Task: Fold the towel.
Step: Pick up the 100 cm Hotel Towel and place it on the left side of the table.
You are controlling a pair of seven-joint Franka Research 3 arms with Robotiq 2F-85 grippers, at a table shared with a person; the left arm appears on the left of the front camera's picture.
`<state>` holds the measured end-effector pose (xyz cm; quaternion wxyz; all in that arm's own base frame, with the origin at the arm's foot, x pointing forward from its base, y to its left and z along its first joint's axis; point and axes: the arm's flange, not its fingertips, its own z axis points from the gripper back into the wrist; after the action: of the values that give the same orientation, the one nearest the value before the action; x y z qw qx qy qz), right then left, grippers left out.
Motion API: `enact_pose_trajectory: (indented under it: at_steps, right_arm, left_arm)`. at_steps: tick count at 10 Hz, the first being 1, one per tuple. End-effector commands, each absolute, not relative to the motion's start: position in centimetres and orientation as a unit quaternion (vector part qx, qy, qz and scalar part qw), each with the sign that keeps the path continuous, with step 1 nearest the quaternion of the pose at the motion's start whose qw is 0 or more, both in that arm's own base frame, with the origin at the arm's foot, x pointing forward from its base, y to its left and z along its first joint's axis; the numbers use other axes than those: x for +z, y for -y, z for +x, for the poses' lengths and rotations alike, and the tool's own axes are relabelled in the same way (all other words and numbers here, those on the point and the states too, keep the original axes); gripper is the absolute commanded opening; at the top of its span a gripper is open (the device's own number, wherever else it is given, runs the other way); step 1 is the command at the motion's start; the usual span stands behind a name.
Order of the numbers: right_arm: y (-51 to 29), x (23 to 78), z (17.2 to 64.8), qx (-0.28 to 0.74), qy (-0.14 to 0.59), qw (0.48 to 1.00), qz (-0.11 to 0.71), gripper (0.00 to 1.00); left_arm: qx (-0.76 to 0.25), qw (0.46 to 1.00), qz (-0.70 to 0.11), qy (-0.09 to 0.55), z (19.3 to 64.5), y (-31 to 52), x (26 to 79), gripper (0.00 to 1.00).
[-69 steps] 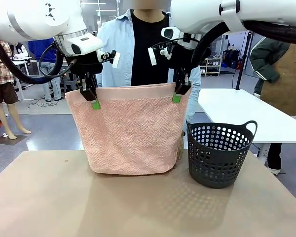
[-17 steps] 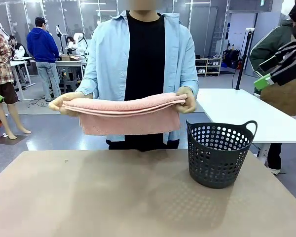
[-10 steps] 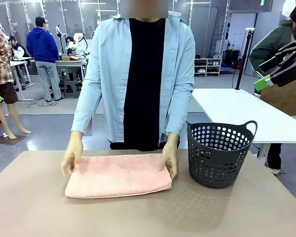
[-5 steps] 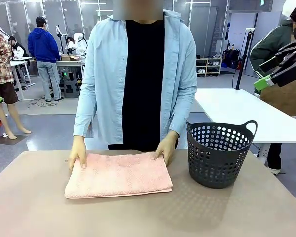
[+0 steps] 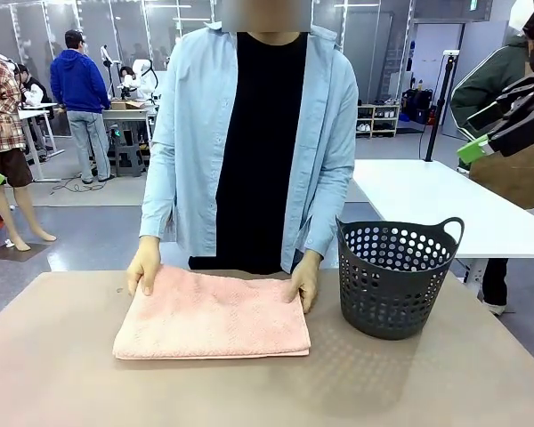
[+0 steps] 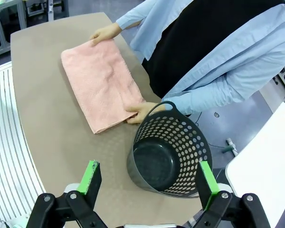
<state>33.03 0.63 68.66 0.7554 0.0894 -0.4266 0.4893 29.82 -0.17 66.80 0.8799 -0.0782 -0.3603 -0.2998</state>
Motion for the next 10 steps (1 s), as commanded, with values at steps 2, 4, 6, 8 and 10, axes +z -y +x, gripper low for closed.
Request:
enact_pose_trajectory:
  at_steps: [2, 4, 6, 8, 10]
  right_arm:
    - [-0.68, 68.78, 32.97, 0.486, 0.425, 0.759, 0.086, 1.00]
    - [-0.68, 68.78, 32.97, 0.486, 0.425, 0.759, 0.086, 1.00]
    - [-0.68, 68.78, 32.97, 0.486, 0.425, 0.759, 0.086, 1.00]
    - [-0.68, 68.78, 32.97, 0.486, 0.425, 0.759, 0.086, 1.00]
    - [-0.68, 68.78, 32.97, 0.486, 0.425, 0.759, 0.086, 1.00]
  left_arm:
    - [-0.291, 0.884, -0.076, 0.357, 29.58, 0.23, 67.03, 1.00]
    - [-0.291, 0.884, -0.076, 0.357, 29.58, 0.23, 67.03, 1.00]
    - [-0.291, 0.884, -0.076, 0.357, 29.58, 0.23, 67.03, 1.00]
    - [-0.291, 0.884, -0.076, 0.357, 29.58, 0.23, 67.03, 1.00]
    - [-0.291, 0.884, -0.076, 0.357, 29.58, 0.23, 67.03, 1.00]
